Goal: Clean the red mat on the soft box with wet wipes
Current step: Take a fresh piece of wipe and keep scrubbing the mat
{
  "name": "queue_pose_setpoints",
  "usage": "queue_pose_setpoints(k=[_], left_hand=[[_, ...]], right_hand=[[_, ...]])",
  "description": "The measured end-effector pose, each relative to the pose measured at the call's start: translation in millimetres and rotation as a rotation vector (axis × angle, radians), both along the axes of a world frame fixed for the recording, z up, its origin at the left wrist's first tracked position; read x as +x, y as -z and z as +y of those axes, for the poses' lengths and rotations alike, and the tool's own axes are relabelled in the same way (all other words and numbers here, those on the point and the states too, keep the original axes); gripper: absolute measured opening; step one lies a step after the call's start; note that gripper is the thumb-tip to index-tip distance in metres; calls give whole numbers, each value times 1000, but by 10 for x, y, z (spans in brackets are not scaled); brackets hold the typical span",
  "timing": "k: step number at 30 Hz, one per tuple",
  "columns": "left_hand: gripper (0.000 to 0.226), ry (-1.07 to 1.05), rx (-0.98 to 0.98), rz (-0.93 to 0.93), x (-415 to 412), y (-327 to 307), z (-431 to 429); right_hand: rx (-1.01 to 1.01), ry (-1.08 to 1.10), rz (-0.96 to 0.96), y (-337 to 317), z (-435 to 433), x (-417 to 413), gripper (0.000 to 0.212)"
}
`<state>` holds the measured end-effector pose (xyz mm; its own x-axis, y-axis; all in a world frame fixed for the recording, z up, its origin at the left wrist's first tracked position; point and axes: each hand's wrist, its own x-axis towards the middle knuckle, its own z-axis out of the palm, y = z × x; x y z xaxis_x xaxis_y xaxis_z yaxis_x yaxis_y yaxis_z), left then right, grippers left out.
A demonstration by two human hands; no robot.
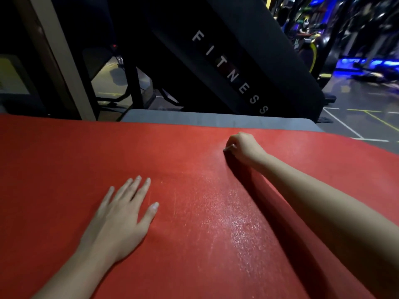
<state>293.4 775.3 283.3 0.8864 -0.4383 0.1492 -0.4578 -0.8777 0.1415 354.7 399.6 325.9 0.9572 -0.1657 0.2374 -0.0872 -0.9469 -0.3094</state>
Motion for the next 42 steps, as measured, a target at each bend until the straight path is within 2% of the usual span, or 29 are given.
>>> queue_pose_setpoints(k=[4, 11, 16, 22, 26, 28, 31, 34, 36, 40, 42], left_hand=[[86, -8, -1, -5, -11, -17, 6], [79, -18, -8, -12, -1, -7, 21], [79, -13, -3, 1, -21, -29, 4], [81, -23, 34, -5, -57, -56, -18], [79, -18, 3, 11, -44, -51, 9], [79, -17, 13, 9, -34, -48, 6], [79, -16, 12, -1, -37, -39, 6], [81, -11, 10, -3, -18, -46, -4], [82, -12, 10, -4, -19, -53, -16], [85, -22, 34, 10, -31, -66, -15], [86, -20, 27, 15, -35, -80, -19]], right_hand=[[182, 156, -87, 10, -158, 433, 9], [336, 272, -87, 2, -274, 946, 17], [263, 239, -41, 24, -232, 889, 17], [249, 116, 125, -168, -250, 703, 15], [396, 262, -120, -44, -235, 797, 22], [424, 294, -170, 19, -179, 818, 21], [330, 170, -102, 22, -58, 738, 16], [103, -46, 79, -112, -36, 590, 8], [43, -111, 198, -255, -70, 549, 5], [58, 7, 87, -219, -57, 536, 26], [91, 38, 60, -153, 29, 482, 27]])
